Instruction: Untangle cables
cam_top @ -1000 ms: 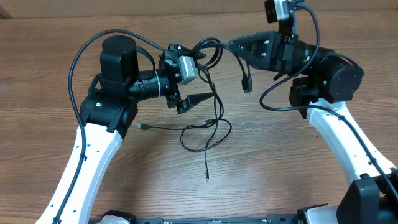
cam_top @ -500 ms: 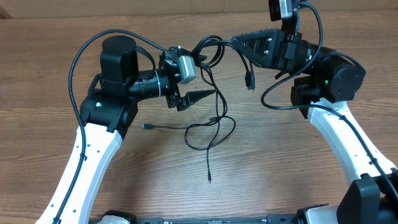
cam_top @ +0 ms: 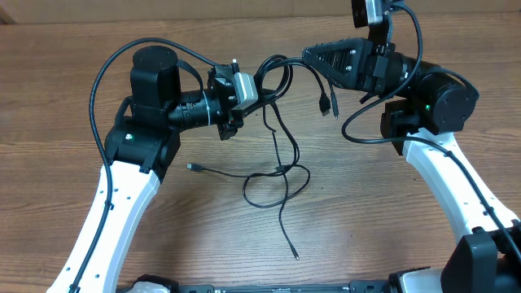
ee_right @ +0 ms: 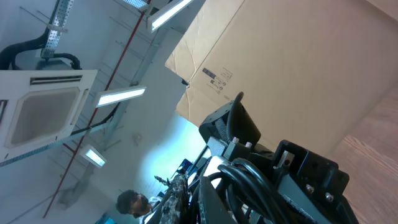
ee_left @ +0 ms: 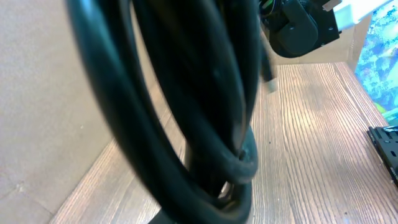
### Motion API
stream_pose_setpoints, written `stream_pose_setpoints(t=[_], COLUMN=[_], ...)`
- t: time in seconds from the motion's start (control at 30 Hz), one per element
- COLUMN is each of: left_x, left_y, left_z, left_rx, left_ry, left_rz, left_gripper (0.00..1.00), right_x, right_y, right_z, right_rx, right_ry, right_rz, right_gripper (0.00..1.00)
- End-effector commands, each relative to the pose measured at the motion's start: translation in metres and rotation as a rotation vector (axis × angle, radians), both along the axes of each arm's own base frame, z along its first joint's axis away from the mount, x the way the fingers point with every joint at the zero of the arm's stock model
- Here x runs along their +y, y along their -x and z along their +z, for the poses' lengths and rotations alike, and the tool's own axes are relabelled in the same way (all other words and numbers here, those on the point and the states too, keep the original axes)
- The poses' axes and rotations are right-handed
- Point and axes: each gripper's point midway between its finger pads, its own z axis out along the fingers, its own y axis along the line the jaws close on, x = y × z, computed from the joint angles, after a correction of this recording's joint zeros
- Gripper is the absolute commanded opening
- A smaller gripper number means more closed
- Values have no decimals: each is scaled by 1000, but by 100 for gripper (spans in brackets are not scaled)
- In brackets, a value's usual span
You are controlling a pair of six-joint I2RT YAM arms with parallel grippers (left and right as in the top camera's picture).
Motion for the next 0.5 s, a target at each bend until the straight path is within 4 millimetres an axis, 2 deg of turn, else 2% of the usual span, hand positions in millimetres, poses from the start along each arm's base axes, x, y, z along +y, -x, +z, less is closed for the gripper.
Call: stream_pose_setpoints(t=[0.0, 0.1, 0.27, 0.37, 0.4, 0.47], left_x=[-2, -1, 6, 13, 16, 20], left_y=[2, 3, -9, -16, -17, -16], left_z=[-4, -9, -21, -33, -40, -48], left_rx=[55, 81, 192, 272, 311, 345], left_ry=[8, -1, -20, -43, -61, -84], left_rz=[-7, -1, 113, 199, 229, 252], left_gripper=[4, 4, 4, 4, 4, 4], right_x=[-4, -6, -11, -13, -13, -13], right_y=[-1, -11, -43, -56, -62, -66], right_z=[9, -2, -41, -66, -80, -95], right_rx=[-22, -24, 95, 153, 158, 182], right_ry=[-9, 36, 146, 202, 240, 274], right_rz=[-20, -49, -101, -133, -152, -167], right_gripper=[4, 4, 10, 29, 36, 42])
